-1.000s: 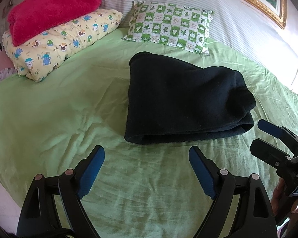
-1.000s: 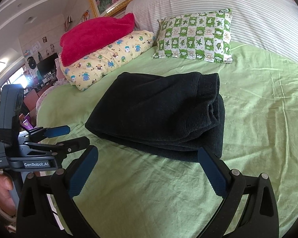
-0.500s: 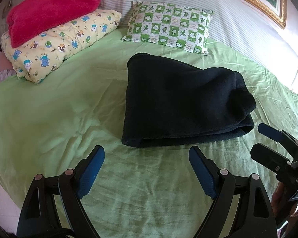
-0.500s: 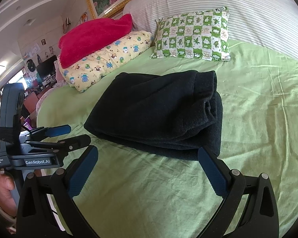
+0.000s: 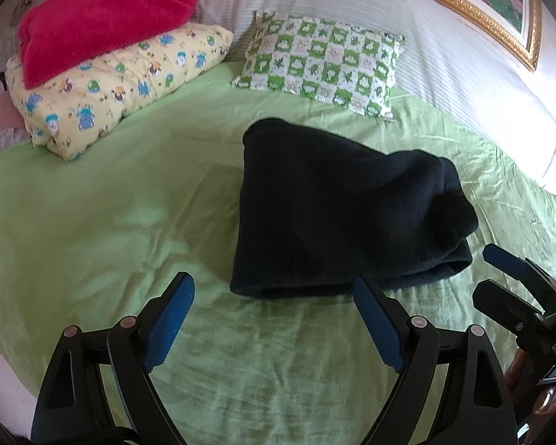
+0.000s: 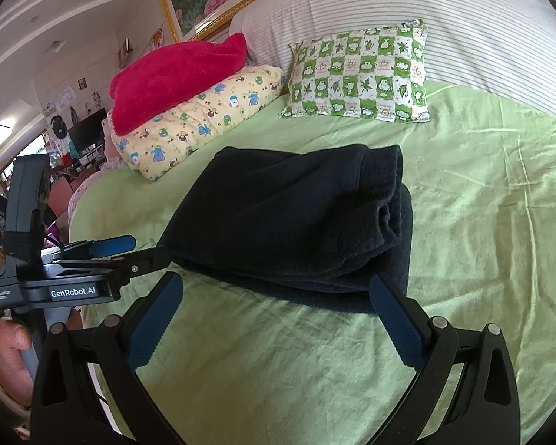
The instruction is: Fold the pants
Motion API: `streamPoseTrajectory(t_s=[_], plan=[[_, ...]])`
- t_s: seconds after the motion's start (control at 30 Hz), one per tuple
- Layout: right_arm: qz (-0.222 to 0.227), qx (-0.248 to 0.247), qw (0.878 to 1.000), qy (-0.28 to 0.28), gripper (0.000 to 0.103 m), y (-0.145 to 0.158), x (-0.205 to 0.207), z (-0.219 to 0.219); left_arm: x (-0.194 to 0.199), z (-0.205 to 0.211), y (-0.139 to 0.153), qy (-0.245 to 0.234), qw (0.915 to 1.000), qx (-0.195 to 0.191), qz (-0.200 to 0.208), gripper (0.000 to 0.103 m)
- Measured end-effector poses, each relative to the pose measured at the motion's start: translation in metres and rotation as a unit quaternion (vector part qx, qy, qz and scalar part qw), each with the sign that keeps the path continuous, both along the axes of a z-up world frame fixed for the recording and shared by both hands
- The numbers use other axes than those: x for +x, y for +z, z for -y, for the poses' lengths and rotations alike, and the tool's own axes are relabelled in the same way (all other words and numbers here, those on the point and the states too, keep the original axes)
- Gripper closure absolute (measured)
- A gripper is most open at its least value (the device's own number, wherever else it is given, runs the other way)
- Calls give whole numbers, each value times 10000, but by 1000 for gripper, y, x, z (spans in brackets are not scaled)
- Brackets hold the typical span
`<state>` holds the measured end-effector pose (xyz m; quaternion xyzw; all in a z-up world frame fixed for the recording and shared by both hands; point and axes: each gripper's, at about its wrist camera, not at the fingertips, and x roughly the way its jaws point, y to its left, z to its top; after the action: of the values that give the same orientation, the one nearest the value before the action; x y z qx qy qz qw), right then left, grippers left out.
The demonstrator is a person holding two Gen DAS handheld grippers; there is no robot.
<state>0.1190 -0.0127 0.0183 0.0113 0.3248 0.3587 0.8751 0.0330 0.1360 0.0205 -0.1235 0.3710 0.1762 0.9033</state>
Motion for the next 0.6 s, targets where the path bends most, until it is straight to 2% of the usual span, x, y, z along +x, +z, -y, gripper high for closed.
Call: streamPoseTrajectory(t_s=[0.23, 0.6], plan=[[108, 100, 9998, -118, 2, 12, 6, 6, 8, -1, 19, 101, 9990, 355, 255, 15], [55, 170, 9995, -241, 2, 12, 10, 16, 24, 7, 11, 166, 9985, 518, 64, 15]])
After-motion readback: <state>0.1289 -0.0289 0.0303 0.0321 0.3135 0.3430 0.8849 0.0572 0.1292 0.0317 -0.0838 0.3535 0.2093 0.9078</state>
